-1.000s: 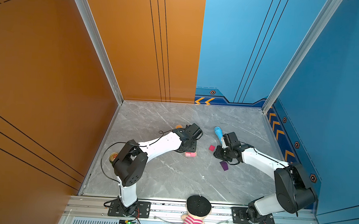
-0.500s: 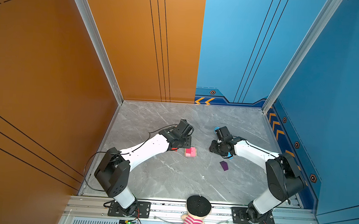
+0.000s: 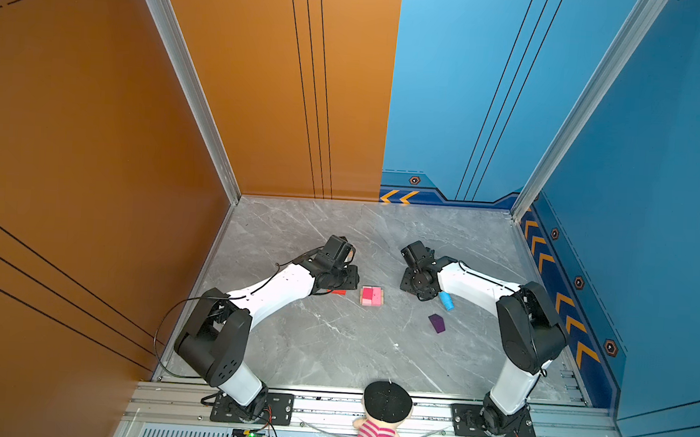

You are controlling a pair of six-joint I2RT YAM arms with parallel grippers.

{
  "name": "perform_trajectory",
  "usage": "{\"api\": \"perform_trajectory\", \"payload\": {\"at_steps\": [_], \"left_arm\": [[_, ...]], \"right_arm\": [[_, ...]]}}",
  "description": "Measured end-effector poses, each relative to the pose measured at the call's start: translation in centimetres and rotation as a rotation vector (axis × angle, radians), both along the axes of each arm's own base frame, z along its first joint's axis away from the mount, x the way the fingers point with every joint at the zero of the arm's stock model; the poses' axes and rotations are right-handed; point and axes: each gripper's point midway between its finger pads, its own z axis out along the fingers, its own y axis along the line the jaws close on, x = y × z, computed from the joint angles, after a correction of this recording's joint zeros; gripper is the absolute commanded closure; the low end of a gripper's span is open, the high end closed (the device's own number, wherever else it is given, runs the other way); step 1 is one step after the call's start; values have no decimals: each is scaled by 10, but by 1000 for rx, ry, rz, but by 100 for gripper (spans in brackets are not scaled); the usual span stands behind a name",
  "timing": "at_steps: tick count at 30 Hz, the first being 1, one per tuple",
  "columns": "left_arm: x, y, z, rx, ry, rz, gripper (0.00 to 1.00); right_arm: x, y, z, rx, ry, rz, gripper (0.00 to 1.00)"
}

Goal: Build the wood block tower
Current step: 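Raise the left gripper while the right gripper moves to another magenta cube, then grasp the magenta cube near the blue microphone with the right gripper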

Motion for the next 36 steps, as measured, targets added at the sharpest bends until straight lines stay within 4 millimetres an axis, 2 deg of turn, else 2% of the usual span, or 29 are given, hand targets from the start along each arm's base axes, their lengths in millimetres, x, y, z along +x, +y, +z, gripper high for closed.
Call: {"api": "perform_trajectory", "payload": {"at_steps": [5, 16, 25, 36], "left_arm": [[1, -3, 3, -20, -10, -10, 50], [3, -4, 5, -39, -13, -15, 51], [4, -4, 5, -46, -9, -15, 51], [3, -4, 5, -49, -8, -17, 51]], "right_arm": [[-3, -7, -2, -33, 12, -27, 51], [3, -5, -11, -41, 29, -37, 52], [6, -3, -16, -44, 37, -42, 65], [4, 0, -15, -48, 40, -29, 71]]}}
